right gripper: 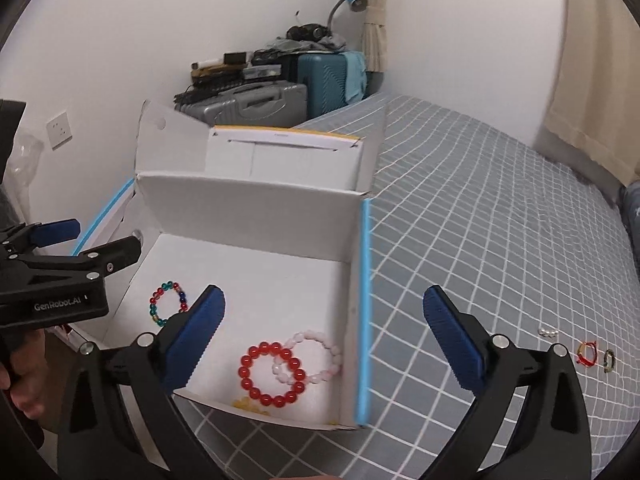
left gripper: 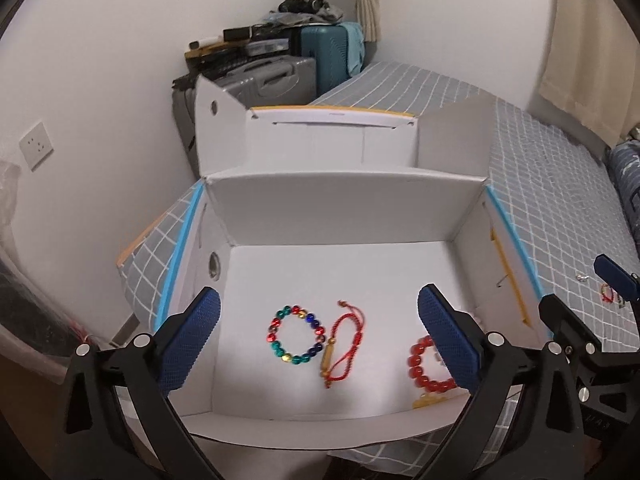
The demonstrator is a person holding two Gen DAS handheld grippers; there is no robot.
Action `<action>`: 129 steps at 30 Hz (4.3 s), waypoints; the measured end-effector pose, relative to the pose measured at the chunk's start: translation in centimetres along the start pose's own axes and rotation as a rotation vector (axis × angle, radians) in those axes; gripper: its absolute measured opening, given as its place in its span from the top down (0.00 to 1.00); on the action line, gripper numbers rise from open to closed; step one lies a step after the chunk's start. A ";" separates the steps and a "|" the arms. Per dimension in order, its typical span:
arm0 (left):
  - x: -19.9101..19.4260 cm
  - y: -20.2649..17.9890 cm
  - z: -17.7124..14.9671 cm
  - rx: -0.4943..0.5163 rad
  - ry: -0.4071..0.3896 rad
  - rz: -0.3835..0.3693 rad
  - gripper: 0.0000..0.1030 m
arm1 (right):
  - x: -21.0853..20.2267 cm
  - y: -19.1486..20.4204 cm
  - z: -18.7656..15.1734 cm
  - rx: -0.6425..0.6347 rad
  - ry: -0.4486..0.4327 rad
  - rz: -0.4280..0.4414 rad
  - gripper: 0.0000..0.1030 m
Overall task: Organize jewelry
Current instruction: 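Move both tools back toward the pearl string and amber beads, then grasp the pearl string with the left tool while the right tool grasps the amber beads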
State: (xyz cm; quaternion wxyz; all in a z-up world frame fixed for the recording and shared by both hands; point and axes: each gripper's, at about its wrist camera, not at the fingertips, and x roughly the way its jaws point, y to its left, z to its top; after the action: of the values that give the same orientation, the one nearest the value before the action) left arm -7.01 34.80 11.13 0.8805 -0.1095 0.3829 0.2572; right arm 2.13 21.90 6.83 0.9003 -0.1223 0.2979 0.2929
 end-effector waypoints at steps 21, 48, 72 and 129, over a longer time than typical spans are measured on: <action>-0.7 -14.0 2.3 0.163 -0.021 -0.176 0.06 | -5.8 -14.7 -2.2 0.172 -0.055 -0.198 0.07; 4.7 -43.9 -1.3 0.436 0.087 -0.453 0.06 | -12.1 -33.4 -18.4 0.485 0.073 -0.458 0.07; 16.5 -50.6 -4.4 0.409 0.120 -0.325 0.06 | -8.1 -34.8 -30.1 0.578 0.196 -0.440 0.07; 14.8 -48.6 -5.4 0.388 0.141 -0.430 0.77 | -8.5 -34.3 -29.1 0.521 0.115 -0.461 0.91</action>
State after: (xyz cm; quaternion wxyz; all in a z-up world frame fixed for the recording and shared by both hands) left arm 24.28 -2.85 -3.57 0.8905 -0.0352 0.4530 -0.0217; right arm 3.59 -20.83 -9.51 0.9254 0.0313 0.3776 -0.0114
